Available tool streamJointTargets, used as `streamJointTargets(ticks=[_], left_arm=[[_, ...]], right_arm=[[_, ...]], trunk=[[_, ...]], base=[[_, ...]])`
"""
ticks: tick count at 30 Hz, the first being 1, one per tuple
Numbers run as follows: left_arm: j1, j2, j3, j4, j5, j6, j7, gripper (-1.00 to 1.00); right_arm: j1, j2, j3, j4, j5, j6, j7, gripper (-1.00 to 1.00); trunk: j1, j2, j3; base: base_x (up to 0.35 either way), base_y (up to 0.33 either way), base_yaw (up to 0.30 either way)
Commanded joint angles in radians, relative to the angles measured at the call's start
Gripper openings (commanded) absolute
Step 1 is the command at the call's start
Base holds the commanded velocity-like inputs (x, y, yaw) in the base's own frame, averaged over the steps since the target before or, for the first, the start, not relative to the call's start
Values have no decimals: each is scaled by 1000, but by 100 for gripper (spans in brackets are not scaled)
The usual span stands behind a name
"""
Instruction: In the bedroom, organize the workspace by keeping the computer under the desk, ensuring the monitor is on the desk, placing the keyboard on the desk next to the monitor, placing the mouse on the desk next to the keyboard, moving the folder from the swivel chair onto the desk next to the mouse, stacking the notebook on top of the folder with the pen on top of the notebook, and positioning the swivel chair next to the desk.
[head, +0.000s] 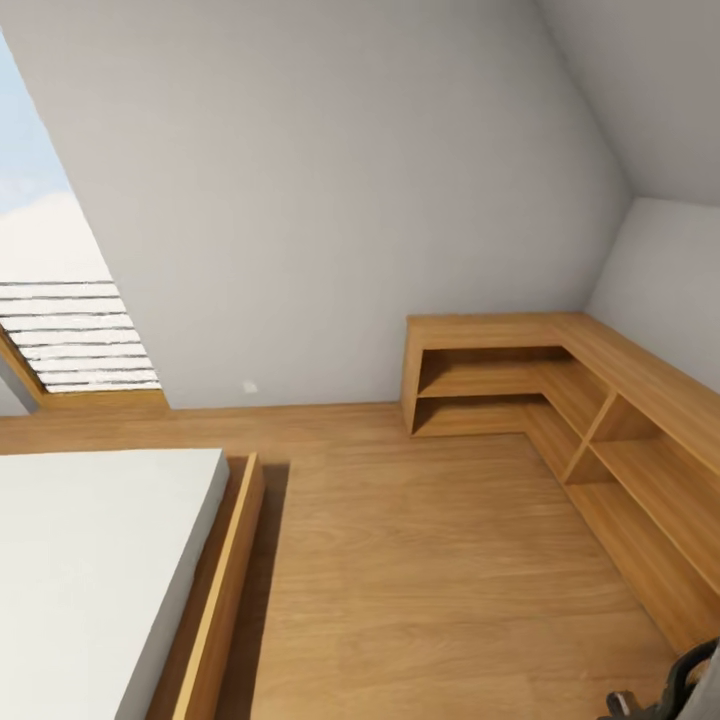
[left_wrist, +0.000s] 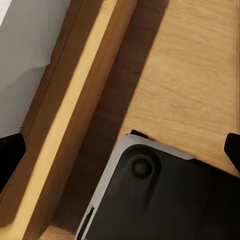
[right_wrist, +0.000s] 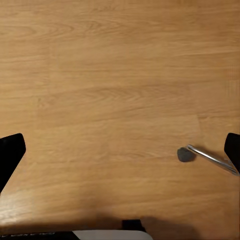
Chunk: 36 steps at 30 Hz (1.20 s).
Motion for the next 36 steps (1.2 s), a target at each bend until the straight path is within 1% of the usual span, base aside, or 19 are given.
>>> streamJointTargets(ticks=[1, 5, 14, 21, 29, 36], left_arm=[[0, 1, -8, -2, 9, -3, 3, 100], [0, 1, -8, -2, 9, -3, 3, 100], [0, 1, -8, -2, 9, -3, 3, 100], [0, 1, -8, -2, 9, -3, 3, 100], [0, 1, -9, -2, 9, -3, 3, 100], [0, 1, -9, -2, 10, -1, 3, 100]], right_arm=[[0, 0, 8, 0, 1, -2, -10, 100], [0, 0, 8, 0, 2, -2, -10, 100], [0, 0, 8, 0, 2, -2, -10, 100], [0, 0, 9, 0, 2, -2, -10, 100], [0, -10, 8, 1, 2, -2, -10, 100], [-1, -9, 8, 1, 1, -1, -11, 100]], trunk=[[1, -2, -2], [1, -2, -1], [1, -2, 4], [1, -2, 5], [1, -2, 5], [1, -2, 6]], base=[[334, 0, 0], [334, 0, -9], [334, 0, -95], [334, 0, -14], [334, 0, -1], [334, 0, -7]])
